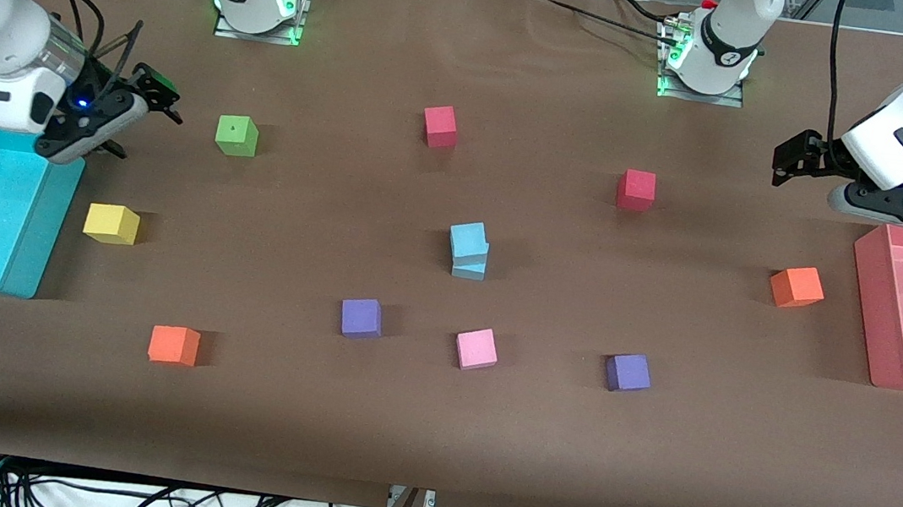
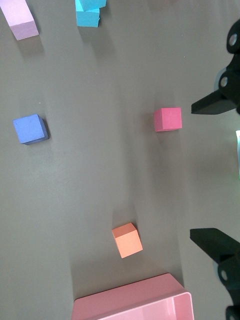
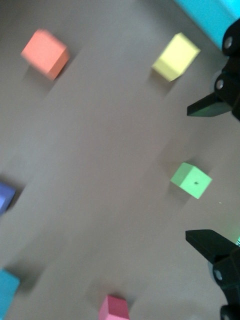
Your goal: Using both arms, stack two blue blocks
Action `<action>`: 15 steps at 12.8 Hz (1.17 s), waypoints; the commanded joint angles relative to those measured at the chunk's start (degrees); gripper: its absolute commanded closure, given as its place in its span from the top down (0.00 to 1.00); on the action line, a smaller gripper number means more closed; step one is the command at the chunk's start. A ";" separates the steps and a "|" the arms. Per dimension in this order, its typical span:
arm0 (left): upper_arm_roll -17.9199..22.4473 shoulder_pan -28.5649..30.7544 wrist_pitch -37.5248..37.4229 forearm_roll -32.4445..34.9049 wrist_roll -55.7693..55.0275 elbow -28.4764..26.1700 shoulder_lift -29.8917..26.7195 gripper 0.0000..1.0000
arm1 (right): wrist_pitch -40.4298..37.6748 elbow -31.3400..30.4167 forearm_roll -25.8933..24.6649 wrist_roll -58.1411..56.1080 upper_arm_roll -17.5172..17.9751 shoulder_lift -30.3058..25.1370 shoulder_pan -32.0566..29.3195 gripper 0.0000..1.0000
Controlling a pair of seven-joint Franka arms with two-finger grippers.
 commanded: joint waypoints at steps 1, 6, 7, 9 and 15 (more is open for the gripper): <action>0.14 0.26 -1.53 -1.24 1.14 1.49 0.57 1.00 | -3.90 3.50 -2.99 11.13 0.32 -1.06 -0.37 1.00; 0.14 0.26 -2.06 -1.24 1.15 1.49 0.57 1.00 | -4.43 7.46 -3.08 13.98 -4.60 -2.03 -0.37 1.00; 0.14 0.26 -2.06 -1.24 1.15 1.49 0.57 1.00 | -4.69 7.81 -4.22 15.72 -5.30 -2.29 -0.37 1.00; 0.14 0.26 -2.06 -1.24 1.15 1.49 0.57 1.00 | -5.57 8.95 -8.34 18.28 -5.83 -2.73 -0.46 1.00; 0.23 0.26 -2.06 -1.24 1.14 1.49 0.66 1.00 | -5.23 9.40 -8.62 18.73 -5.48 -2.74 -0.37 1.00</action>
